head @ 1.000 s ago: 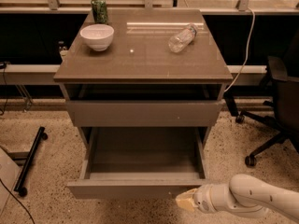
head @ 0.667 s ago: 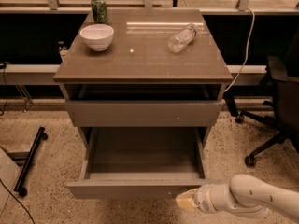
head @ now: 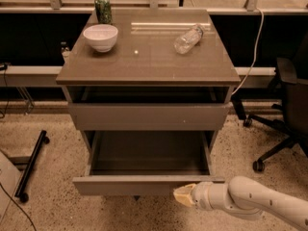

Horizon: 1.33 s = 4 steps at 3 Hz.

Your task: Close middle drawer

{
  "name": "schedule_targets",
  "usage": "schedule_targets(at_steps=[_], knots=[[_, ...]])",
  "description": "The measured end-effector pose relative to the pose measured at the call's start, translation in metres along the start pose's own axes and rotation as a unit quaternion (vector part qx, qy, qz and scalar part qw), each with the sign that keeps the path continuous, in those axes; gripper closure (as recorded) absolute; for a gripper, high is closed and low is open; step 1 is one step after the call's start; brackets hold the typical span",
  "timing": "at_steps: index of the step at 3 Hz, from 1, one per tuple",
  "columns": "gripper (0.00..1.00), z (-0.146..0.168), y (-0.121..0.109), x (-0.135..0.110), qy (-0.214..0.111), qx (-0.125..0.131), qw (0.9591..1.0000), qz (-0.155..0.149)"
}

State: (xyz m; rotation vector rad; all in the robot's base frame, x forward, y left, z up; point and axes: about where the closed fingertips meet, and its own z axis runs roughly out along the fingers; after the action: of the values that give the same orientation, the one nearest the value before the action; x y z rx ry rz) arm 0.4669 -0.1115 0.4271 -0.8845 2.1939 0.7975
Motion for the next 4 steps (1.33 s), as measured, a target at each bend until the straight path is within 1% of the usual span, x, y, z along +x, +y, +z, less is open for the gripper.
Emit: schedule_targets(at_steps=[1,2,3,4], knots=[[1.00,0.015,-0.017,-0.024,-0.021,0.011,0.9993,-0.028],[0.98,0.030,-0.038,-0.050,-0.042,0.021,0.9975,-0.053],[0.75,0.030,-0.038,-0.050,-0.042,0.021,0.9975,-0.053],[0.52,0.044,-0.062,-0.069,-0.053,0.030,0.9962,-0.062]])
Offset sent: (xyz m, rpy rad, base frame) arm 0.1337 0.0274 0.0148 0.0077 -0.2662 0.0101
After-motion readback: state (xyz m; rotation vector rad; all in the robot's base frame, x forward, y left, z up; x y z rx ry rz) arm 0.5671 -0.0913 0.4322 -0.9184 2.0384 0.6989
